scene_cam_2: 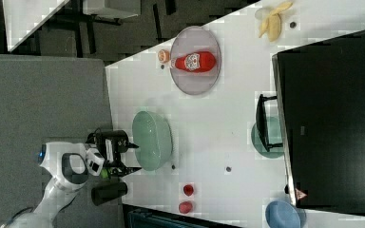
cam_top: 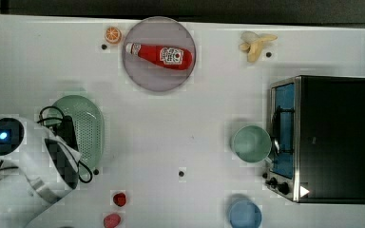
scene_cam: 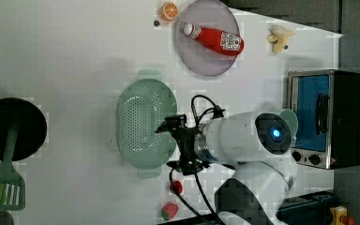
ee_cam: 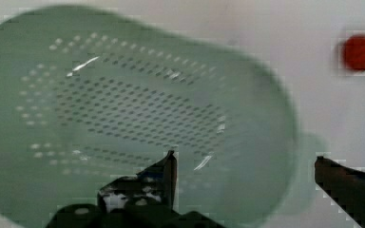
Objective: Drag strainer left to right.
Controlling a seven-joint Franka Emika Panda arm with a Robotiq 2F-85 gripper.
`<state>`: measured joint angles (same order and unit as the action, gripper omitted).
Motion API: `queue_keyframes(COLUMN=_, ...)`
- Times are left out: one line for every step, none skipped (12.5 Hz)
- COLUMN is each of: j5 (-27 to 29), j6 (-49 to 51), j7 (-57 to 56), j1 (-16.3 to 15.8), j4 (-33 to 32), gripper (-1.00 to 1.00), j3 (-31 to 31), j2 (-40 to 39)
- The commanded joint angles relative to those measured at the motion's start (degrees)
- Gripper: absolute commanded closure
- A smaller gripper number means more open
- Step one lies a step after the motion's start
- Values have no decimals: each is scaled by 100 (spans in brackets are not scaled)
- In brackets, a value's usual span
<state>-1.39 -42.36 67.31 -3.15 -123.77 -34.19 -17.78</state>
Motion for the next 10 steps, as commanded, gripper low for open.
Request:
queue_keyframes(j5=-118, j6=-845, j7=1068, j1=68, j4=-38, gripper=-100, j3=188, j2=-338)
queue_keyframes(j5=-261, j6=-1124, j7=1069, j1=63, j4=-97, gripper=-100, j3=210, j2=-513)
queue_keyframes(j5=-379, j6=-1373, j7=1070, j1=45, j4=-141, gripper=-100, j3=249, j2=-667)
queue_keyframes(j5=-406, j6=-1544, j7=1073, j1=21, j4=-169, gripper=-100, j3=313, j2=-800)
queue_keyframes(j5=-427, j6=-1652, j7=1074, j1=-22, j4=-179, gripper=-100, j3=402, j2=-911)
queue_keyframes(j5=-520, j6=-1685, j7=1073, j1=-82, j4=-175, gripper=-100, j3=518, j2=-1006)
queue_keyframes(j5=-685, j6=-1771, j7=1075, j1=-160, j4=-164, gripper=-100, j3=665, j2=-1083)
queue_keyframes(j5=-772, j6=-1908, j7=1084, j1=-229, j4=-167, gripper=-100, j3=821, j2=-1110)
queue_keyframes(j5=-771, j6=-1909, j7=1100, j1=-294, j4=-184, gripper=-100, j3=954, j2=-1129)
queue_keyframes(j5=-772, j6=-1911, j7=1100, j1=-340, j4=-199, gripper=-100, j3=1038, j2=-1136)
